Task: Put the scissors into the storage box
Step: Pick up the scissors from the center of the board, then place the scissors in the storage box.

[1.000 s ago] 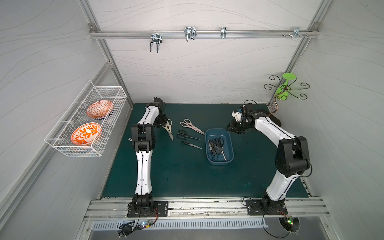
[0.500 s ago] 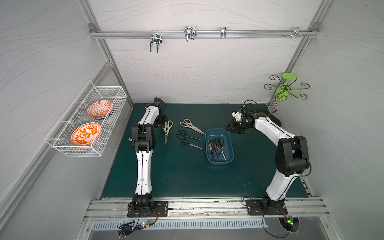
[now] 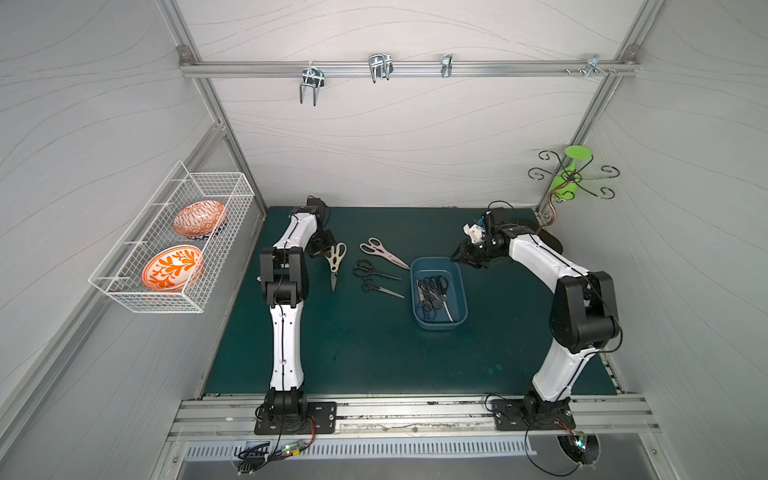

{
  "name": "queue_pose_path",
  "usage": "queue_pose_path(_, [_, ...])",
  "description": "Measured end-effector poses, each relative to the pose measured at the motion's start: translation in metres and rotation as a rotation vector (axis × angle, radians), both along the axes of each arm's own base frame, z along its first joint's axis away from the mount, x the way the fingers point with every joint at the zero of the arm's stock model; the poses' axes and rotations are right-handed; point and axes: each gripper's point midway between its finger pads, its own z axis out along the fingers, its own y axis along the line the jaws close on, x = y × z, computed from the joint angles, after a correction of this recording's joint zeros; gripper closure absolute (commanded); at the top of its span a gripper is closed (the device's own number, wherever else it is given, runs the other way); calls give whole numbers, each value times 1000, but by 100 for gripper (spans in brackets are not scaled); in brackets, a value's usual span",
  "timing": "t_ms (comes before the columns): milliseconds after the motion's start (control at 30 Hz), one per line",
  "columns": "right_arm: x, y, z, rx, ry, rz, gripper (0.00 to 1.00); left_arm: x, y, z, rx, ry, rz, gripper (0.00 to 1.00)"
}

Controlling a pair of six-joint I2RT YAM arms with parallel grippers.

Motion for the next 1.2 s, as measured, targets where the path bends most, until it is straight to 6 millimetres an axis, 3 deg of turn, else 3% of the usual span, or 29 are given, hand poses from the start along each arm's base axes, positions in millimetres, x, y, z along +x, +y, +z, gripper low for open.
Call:
queue_pose_path(133, [-5,-1,-6,1,21,-11,68,-17,-22,37,-70,-55,20,100])
queue_pose_path(233, [-11,-4,-6,-4,27,-20,68,-24,-53,68,-123,-128,4,100])
queue_pose_path(367, [-19,-13,-1,-36,5,-46,67,-40,-116,94,-209,-183,-54,100])
queue_pose_path(567, [-30,-45,10,-35,-23,-154,64,-70,-229,107,-323,-195,-202,100])
queue_pose_path(700, [-35,-72,8,-52,-21,-237,63,-92,-287,121,-362,-213,-281,100])
queue_pose_path(800, [-37,-80,9,-58,-26,-263,64,-104,-319,129,-374,-245,-303,100])
queue_pose_path(900, [-38,-84,11,-57,-34,-275,64,-112,-334,128,-341,-268,-285,100])
queue_pose_path(1033, [-40,-90,11,-43,-40,-291,64,-112,-338,120,-284,-295,-221,100])
queue_pose_path(1200, [-42,-97,10,-28,-36,-316,64,-100,-336,83,-197,-284,-164,100])
